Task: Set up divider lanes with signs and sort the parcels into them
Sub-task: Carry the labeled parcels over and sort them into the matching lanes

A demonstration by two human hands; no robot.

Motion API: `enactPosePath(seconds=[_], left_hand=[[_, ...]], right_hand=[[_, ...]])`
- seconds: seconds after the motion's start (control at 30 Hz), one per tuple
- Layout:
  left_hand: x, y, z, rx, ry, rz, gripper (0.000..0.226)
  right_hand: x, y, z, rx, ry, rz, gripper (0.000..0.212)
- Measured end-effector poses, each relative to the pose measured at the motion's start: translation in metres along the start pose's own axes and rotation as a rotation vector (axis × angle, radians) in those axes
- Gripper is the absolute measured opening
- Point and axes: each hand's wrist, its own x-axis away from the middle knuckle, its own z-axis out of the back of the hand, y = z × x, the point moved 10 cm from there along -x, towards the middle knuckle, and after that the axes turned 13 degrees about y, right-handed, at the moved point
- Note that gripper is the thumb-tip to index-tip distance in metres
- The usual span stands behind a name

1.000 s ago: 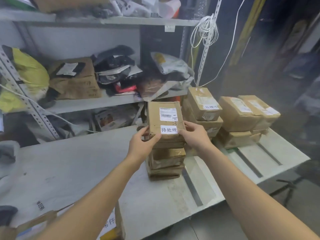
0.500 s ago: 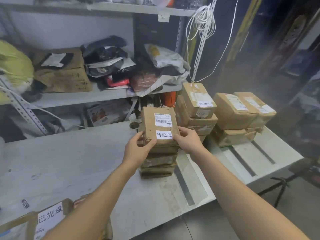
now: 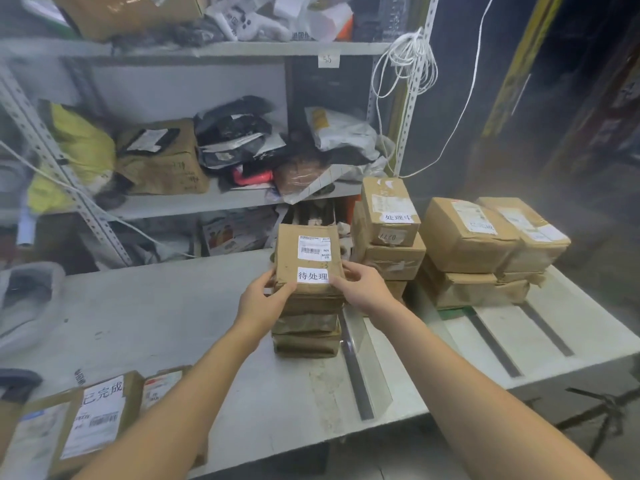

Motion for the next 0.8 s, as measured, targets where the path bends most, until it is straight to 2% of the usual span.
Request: enactPosePath(seconds=[0.2, 0.33, 0.43, 0.53, 0.6, 0.8], left_hand=[[0.021, -0.008, 0.0, -0.099, -0.068, 0.024, 0.066], [0.021, -0.011, 0.024, -0.179, -0.001, 0.042, 0.077], [0.02, -0.008, 0.05, -0.346, 0.019, -0.072, 0.076], [0.022, 0.002, 0.076, -0.804, 0.012, -0.348, 0.071], [0.024, 0.005, 0.09, -0.991, 0.013, -0.464, 0.07], [0.019, -0.003, 0.164, -1.061, 0.087, -0.484, 0.068]], right_hand=[[0.01, 0.014, 0.001, 0.081, -0.051, 0.03, 0.057], [0.019, -0.004, 0.012, 0.224, 0.032, 0.131, 0.056], [0.031, -0.031, 0.015, 0.308, 0.116, 0.272, 0.047], [0.047, -0.057, 0.002, 0.463, 0.151, 0.449, 0.049], [0.062, -0.07, -0.017, 0.556, 0.112, 0.532, 0.051], [0.104, -0.093, -0.09, 0.676, -0.029, 0.664, 0.048]])
